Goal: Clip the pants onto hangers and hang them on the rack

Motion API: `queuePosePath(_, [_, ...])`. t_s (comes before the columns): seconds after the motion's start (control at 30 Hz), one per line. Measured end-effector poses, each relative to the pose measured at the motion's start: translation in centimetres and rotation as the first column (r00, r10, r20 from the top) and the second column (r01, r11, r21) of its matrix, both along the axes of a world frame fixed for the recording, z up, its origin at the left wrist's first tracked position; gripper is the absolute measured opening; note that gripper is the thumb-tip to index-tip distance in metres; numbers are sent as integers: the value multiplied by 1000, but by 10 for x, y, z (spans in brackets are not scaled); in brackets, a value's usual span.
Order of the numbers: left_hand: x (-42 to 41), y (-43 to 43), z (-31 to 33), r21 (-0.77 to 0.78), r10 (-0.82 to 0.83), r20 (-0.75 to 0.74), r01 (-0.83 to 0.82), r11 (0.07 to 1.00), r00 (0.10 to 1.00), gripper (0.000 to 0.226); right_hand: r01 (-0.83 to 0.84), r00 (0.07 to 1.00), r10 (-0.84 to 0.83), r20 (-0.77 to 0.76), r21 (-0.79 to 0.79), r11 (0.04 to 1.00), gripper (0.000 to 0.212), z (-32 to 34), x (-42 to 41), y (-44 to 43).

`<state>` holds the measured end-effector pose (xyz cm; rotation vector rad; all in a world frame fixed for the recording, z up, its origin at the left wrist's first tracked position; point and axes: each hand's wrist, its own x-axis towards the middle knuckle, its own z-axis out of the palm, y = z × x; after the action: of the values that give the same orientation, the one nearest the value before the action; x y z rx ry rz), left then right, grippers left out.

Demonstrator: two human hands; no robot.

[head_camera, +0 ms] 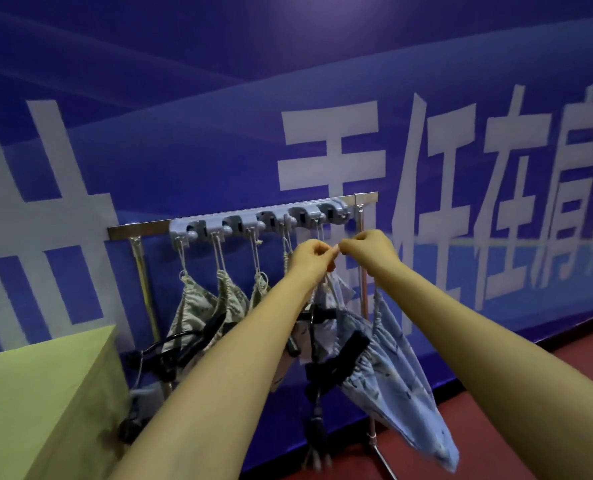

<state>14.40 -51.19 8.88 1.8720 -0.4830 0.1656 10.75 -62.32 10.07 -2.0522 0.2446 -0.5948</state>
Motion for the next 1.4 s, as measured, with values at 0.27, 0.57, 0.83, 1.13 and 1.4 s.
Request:
queuePosePath(0.27, [80,-37,-21,-43,-178,-31,177,983,984,23,-138,990,138,5,10,990,14,14,85,-62])
queuePosePath(0.57, [170,-74,1,-87,99,137,-88,992,986,20,-250,966,240,98,97,964,15,25,162,-87])
queuePosePath(0.83, [184,-98,-11,-71,375,350,-375,924,858,22,-153,963,117,243,136,979,12,10,204,-91])
queuePosePath(1.13, [209,-121,-25,-11,298,-82,-300,954,951,25,-159,987,132,88,566,809,14,-18,218,-100])
queuePosePath(1.4, [174,-84,-41,178,78,-85,-62,982,993,15,14,995,-19,96,55,998,8,-45,202,-67])
